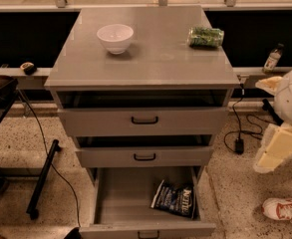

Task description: Pick blue chip bag from bottom drawer and place on counter

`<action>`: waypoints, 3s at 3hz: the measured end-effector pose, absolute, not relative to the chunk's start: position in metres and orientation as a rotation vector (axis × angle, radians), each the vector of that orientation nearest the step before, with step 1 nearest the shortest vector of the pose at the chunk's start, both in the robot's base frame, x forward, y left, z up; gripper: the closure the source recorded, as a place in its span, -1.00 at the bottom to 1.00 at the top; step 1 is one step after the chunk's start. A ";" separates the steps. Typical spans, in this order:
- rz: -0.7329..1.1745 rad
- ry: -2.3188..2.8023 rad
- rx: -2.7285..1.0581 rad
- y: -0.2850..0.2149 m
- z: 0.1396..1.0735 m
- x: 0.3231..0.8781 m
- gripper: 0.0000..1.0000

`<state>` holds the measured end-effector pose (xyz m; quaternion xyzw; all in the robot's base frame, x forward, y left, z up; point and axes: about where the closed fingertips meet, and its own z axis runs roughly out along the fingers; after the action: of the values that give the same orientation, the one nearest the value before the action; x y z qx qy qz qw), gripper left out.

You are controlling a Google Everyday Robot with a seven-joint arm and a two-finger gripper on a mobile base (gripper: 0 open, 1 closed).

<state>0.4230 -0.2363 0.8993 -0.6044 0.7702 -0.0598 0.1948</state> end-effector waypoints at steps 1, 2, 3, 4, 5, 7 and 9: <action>-0.079 2.192 -1.674 -0.237 0.863 0.436 -1.00; 0.145 2.226 -1.597 -0.245 0.771 0.438 -1.00; 0.293 2.190 -1.487 -0.254 0.704 0.430 -1.00; 0.297 2.184 -1.478 -0.258 0.700 0.431 -1.00; 0.362 2.188 -1.341 -0.268 0.676 0.452 -1.00; 0.422 1.986 -1.212 -0.267 0.556 0.483 -1.00; 0.436 1.925 -1.297 -0.251 0.530 0.487 -1.00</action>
Offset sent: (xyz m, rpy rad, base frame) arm 0.0130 -0.0282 -0.2631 0.4690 0.2340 -0.1232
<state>0.4870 -0.2506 0.5300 -0.5080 0.7539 0.1709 0.3801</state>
